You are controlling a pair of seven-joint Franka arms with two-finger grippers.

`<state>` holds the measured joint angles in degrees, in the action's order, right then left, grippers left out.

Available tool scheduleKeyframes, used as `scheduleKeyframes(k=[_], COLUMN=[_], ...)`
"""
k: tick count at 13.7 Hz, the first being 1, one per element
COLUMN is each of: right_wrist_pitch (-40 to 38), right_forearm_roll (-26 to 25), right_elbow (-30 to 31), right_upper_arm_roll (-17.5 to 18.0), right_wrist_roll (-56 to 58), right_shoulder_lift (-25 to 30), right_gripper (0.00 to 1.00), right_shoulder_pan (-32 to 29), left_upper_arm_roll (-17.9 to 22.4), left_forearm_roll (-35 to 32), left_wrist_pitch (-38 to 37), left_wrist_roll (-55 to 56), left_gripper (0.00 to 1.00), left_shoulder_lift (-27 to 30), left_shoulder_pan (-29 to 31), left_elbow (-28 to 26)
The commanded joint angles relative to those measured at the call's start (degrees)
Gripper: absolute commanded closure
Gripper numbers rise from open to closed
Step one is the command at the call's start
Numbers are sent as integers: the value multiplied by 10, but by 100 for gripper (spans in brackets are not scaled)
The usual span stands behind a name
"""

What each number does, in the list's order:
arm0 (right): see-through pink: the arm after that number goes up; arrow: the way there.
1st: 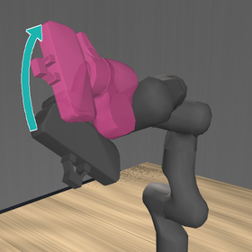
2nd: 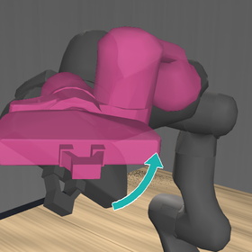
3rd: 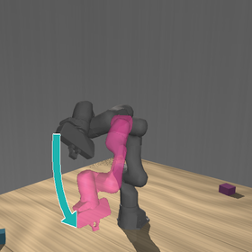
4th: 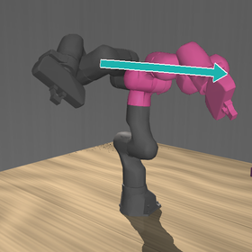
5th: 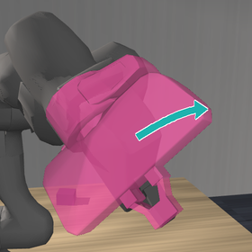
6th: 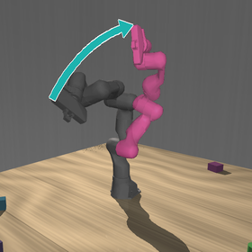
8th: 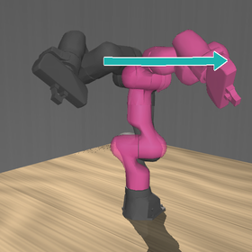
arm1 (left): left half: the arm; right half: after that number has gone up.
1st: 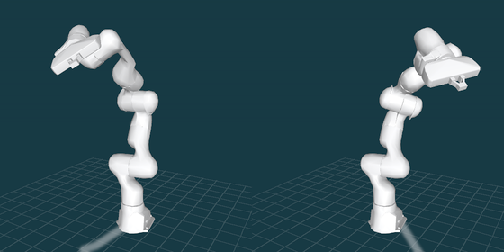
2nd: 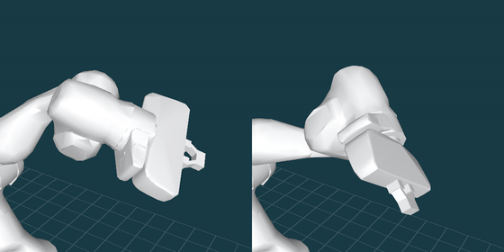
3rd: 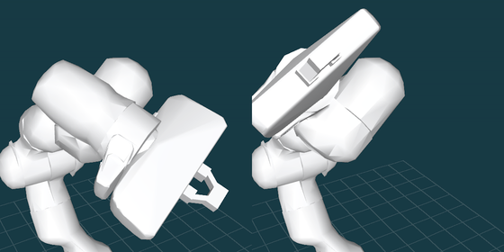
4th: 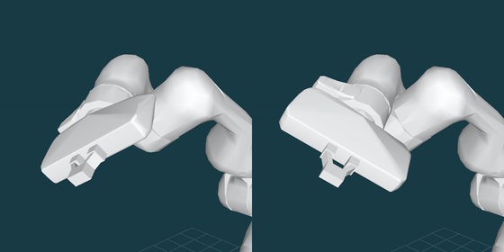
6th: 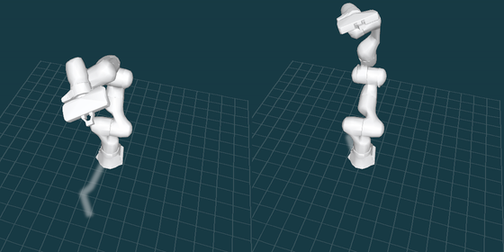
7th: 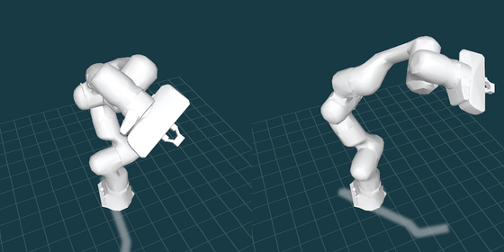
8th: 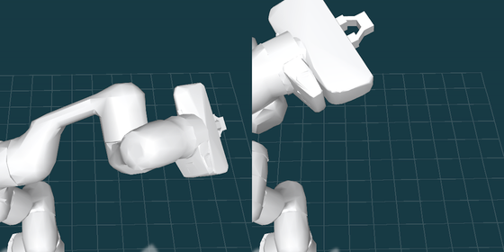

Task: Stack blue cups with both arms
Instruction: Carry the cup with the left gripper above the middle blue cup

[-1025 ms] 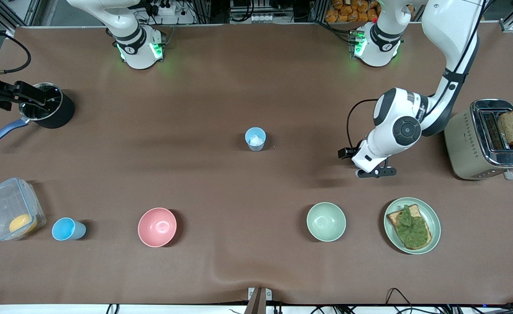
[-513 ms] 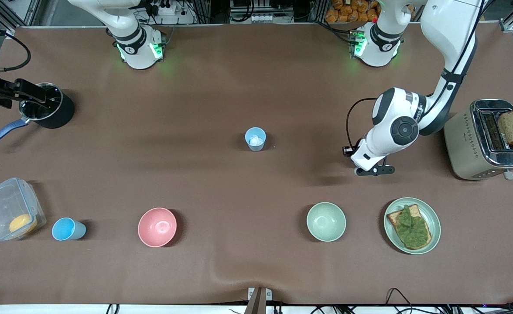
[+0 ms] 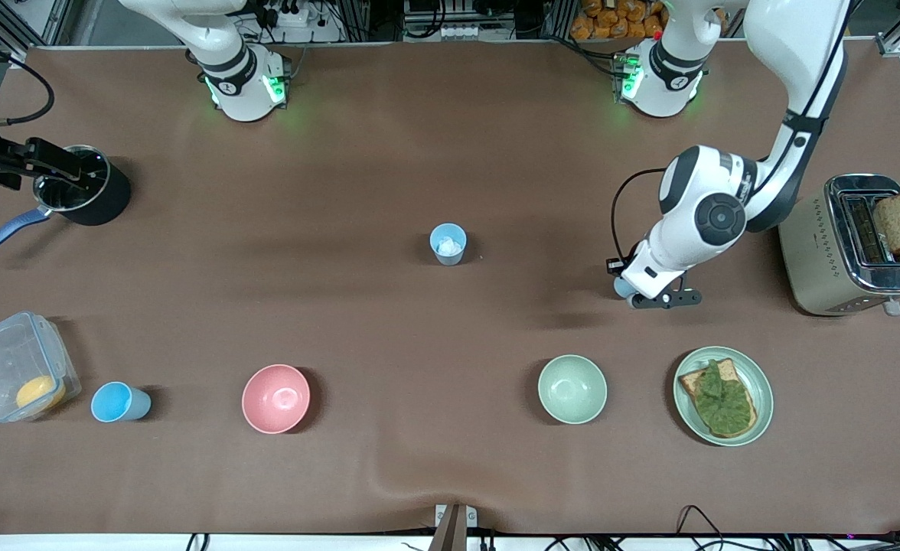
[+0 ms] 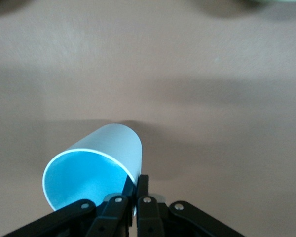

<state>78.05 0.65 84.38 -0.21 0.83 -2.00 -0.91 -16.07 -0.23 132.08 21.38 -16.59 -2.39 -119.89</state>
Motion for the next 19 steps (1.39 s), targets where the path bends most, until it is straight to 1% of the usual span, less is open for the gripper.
scheduleKeyframes(k=[1, 3, 4, 5, 7, 9, 11, 12, 13, 15, 16, 17, 19], right_wrist_pitch=[-11, -11, -12, -15, -16, -16, -16, -16, -16, -16, -16, -16, -16], right_forearm_roll=[-5, -5, -5, -3, -3, -3, -3, -3, -3, -3, -3, -3, -3], right_elbow=[-15, -15, -15, -15, -16, -16, -16, -16, -16, -16, -16, -16, -16], right_upper_arm_roll=[13, 13, 13, 13, 13, 13, 13, 13, 13, 13, 13, 13, 13], right_wrist_roll=[5, 8, 8, 7, 5, 6, 7, 7, 7, 7, 7, 6, 6], right_shoulder_lift=[-6, -6, -6, -6, -6, -6, -6, -6, -6, -6, -6, -6, -6], right_gripper=[0, 0, 0, 0, 0, 0, 0, 0, 0, 0, 0, 0, 0], right_shoulder_pan=[-10, -11, -11, -9, -4, -4, -6, -6, -6, -6, -5, -5, -5], left_upper_arm_roll=[-12, -31, -41, -48, -67, -68, -67, -67, -67, -61, -56, -43, -3], left_forearm_roll=[15, 65, 87, 88, 82, 60, 21, 16, 16, 15, 4, -9, -11], left_wrist_pitch=[-22, -31, -31, -39, -64, -94, -148, -168, -170, -190, -211, -232, -254], left_wrist_roll=[2, 3, 9, 26, 67, 102, 141, 167, 189, 209, 211, 212, 213], left_gripper=[100, 100, 100, 100, 100, 100, 100, 100, 100, 100, 100, 100, 100], left_shoulder_lift=[59, 75, 77, 78, 76, 69, 46, 32, 26, 3, -14, -35, -76], left_shoulder_pan=[-9, -17, -30, -37, -59, -83, -123, -140, -151, -182, -202, -227, -278], left_elbow=[2, 12, 25, 36, 75, 114, 178, 201, 214, 247, 274, 303, 353])
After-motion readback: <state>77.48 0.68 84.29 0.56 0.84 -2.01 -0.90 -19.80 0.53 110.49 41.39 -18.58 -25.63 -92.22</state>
